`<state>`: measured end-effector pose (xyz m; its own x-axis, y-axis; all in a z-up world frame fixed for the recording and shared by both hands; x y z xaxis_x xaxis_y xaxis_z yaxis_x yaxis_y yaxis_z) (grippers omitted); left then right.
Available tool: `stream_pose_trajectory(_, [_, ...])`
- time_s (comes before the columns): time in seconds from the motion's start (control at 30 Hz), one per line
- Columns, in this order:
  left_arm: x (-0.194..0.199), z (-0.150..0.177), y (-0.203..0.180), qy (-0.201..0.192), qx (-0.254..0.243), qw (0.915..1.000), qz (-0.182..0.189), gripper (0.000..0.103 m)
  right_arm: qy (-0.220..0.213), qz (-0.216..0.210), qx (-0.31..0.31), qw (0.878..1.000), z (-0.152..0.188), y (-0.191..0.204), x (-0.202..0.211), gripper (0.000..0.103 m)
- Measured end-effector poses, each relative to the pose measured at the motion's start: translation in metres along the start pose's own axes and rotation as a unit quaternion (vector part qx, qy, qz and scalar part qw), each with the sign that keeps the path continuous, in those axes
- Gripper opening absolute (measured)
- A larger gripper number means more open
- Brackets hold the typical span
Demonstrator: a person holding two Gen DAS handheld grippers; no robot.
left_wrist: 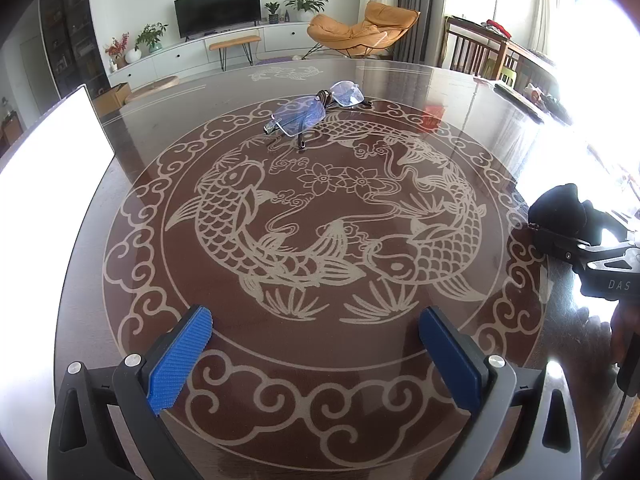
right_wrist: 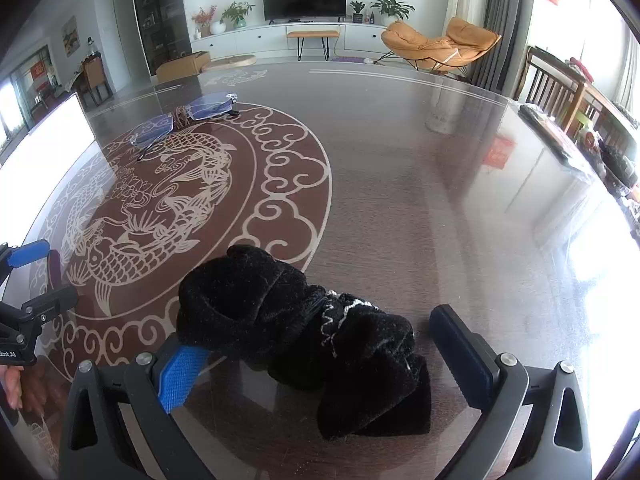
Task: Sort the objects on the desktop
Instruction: 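Grasp the black velvet pouch with the right gripper and lift it, then hold the black pouch in the right gripper above the table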
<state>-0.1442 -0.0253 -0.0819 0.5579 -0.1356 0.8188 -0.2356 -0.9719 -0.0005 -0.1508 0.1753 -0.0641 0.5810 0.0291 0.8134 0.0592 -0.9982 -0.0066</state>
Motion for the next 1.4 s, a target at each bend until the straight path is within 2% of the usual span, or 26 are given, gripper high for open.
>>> stream_pose_trajectory(1.2, [-0.001, 0.000, 0.001, 0.009, -0.007, 0.9999, 0.003, 0.103, 0.000, 0.000, 0.000, 1.000, 0.000, 0.000, 0.000, 0.103])
stream_pose_trajectory(1.3, [-0.003, -0.007, 0.002, 0.038, -0.013, 0.9992, 0.006, 0.103, 0.000, 0.000, 0.000, 1.000, 0.000, 0.000, 0.000, 0.103])
stream_pose_trajectory(1.4, [0.004, -0.024, 0.003, 0.024, -0.024, 0.9993, 0.012, 0.103, 0.000, 0.000, 0.000, 1.000, 0.000, 0.000, 0.000, 0.103])
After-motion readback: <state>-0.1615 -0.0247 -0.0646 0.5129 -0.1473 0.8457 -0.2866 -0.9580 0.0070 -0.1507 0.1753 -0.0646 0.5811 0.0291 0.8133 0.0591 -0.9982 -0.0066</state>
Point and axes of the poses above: each gripper's, at about its wrist camera, not at the fingertips, and x roughly against the way its jaws point, y to its left, z to its underside, the point moved 7 cm from there along -x, roughly the way its jaws point
